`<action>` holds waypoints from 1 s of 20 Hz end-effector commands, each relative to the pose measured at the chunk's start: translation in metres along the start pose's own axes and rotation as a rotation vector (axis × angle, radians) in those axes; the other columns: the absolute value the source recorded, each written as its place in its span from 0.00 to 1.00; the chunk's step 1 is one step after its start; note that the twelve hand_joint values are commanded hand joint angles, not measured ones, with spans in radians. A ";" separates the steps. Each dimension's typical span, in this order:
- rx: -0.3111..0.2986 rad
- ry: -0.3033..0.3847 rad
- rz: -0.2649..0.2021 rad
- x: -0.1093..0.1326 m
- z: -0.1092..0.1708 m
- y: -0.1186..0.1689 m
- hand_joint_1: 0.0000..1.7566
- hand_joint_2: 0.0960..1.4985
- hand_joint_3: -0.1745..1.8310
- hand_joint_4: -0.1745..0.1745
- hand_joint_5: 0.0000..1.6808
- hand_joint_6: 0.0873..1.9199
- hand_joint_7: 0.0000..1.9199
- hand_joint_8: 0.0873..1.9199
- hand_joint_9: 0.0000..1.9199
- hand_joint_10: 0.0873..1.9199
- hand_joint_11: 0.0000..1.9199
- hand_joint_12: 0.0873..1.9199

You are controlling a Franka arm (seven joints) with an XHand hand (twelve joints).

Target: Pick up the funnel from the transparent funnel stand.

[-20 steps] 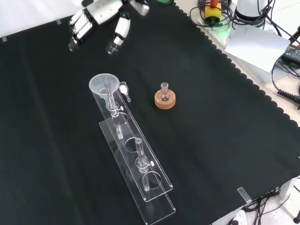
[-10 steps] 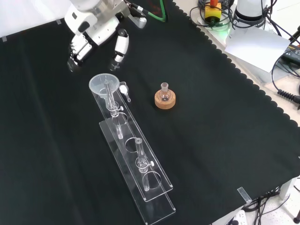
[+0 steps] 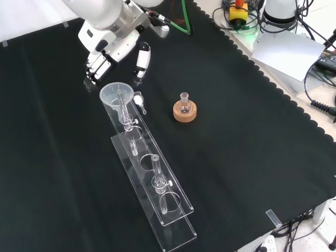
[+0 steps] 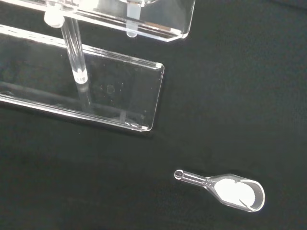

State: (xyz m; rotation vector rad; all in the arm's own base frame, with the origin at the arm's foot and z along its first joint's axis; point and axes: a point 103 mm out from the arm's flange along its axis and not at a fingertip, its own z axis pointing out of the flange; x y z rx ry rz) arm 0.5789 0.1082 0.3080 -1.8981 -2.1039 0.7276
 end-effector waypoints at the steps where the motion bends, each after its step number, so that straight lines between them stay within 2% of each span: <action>1: 0.019 -0.032 0.005 0.005 0.004 0.004 0.34 0.41 0.24 0.31 0.00 0.00 0.00 0.18 0.03 0.43 0.19 0.76; 6: 0.019 -0.018 0.015 0.003 0.008 0.010 0.34 0.41 0.25 0.30 0.00 0.00 0.00 0.17 0.03 0.43 0.20 0.75; 14: 0.067 -0.001 0.015 0.002 0.015 0.020 0.30 0.39 0.25 0.30 0.00 0.00 0.00 0.03 0.00 0.39 0.19 0.76; 20: 0.072 0.002 0.009 0.004 0.019 0.022 0.26 0.38 0.24 0.30 0.00 0.00 0.00 0.01 0.00 0.42 0.18 0.77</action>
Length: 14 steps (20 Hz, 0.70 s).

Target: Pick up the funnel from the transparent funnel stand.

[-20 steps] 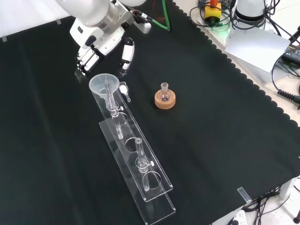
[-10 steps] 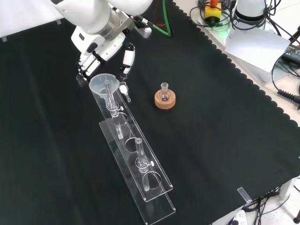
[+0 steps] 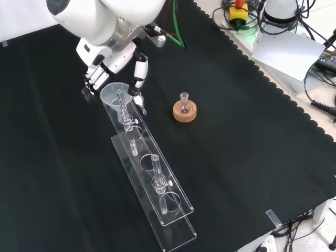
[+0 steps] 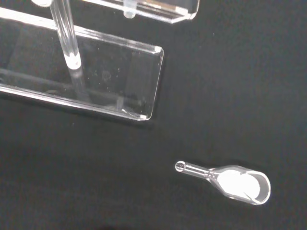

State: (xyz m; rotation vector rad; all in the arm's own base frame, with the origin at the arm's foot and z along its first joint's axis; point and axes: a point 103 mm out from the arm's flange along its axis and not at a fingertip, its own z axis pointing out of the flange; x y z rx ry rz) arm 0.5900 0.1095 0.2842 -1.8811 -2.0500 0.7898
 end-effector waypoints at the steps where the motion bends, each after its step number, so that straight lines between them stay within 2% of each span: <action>1: 0.009 0.005 -0.003 0.000 0.004 0.001 0.26 0.38 0.24 0.30 0.00 0.00 0.00 0.01 0.00 0.42 0.18 0.77; 14: -0.030 0.001 0.001 -0.001 -0.005 -0.016 0.26 0.39 0.22 0.29 0.00 0.00 0.00 0.03 0.00 0.46 0.19 0.77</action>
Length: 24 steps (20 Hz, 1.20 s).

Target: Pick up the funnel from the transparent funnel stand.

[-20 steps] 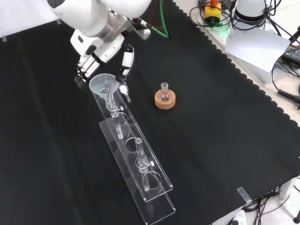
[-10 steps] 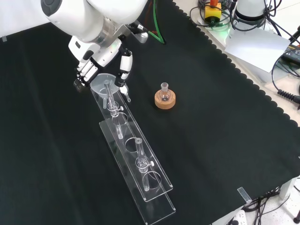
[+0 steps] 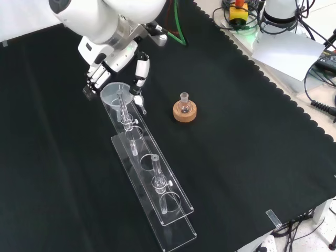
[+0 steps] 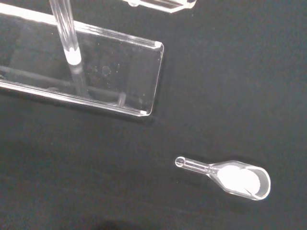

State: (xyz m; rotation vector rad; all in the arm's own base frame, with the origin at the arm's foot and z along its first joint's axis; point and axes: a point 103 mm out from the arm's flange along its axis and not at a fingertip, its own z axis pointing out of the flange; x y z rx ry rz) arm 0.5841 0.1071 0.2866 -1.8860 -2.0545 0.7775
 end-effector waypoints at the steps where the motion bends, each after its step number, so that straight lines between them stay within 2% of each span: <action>1: -0.023 -0.001 0.000 0.002 -0.008 -0.012 0.26 0.39 0.22 0.29 0.00 0.00 0.00 0.03 0.00 0.46 0.19 0.77; 8: -0.015 0.001 -0.005 0.010 -0.003 -0.018 0.24 0.39 0.22 0.29 0.00 0.00 0.00 0.04 0.00 0.46 0.19 0.77; 14: 0.009 0.006 -0.002 0.014 0.001 -0.012 0.23 0.39 0.19 0.29 0.00 0.00 0.00 0.00 0.00 0.40 0.19 0.76; 18: -0.003 -0.011 0.008 0.015 0.004 -0.007 0.22 0.39 0.17 0.31 0.00 0.00 0.00 0.00 0.00 0.34 0.19 0.76; 24: -0.024 -0.024 0.016 0.012 0.007 0.000 0.24 0.40 0.16 0.31 0.00 0.00 0.00 0.00 0.00 0.33 0.18 0.76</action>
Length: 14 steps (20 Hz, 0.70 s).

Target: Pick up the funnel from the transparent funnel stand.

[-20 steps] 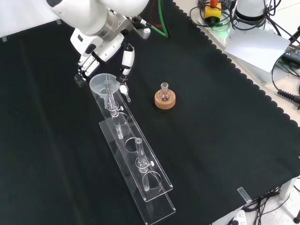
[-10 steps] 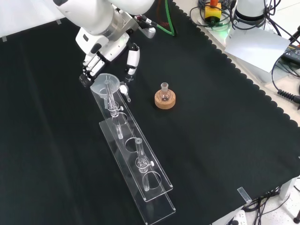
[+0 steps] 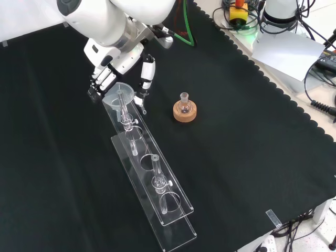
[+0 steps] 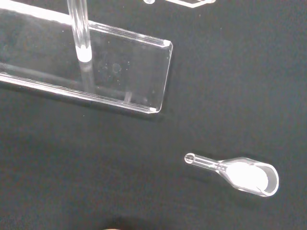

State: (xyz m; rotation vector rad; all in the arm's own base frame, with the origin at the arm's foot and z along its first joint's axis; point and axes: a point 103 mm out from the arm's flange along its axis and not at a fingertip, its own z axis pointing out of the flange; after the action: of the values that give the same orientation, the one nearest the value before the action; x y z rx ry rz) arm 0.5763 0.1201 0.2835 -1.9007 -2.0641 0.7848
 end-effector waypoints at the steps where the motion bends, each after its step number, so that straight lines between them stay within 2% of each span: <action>1: -0.019 -0.011 0.010 -0.003 0.003 0.006 0.24 0.40 0.16 0.31 0.00 0.00 0.00 0.00 0.00 0.33 0.18 0.76; 14: -0.036 -0.041 0.013 -0.006 0.015 0.019 0.29 0.44 0.15 0.28 0.00 0.00 0.01 0.00 0.00 0.41 0.19 0.76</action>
State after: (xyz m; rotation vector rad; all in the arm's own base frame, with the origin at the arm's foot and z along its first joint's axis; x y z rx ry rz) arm 0.5845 0.1116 0.2660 -1.9306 -2.0951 0.7886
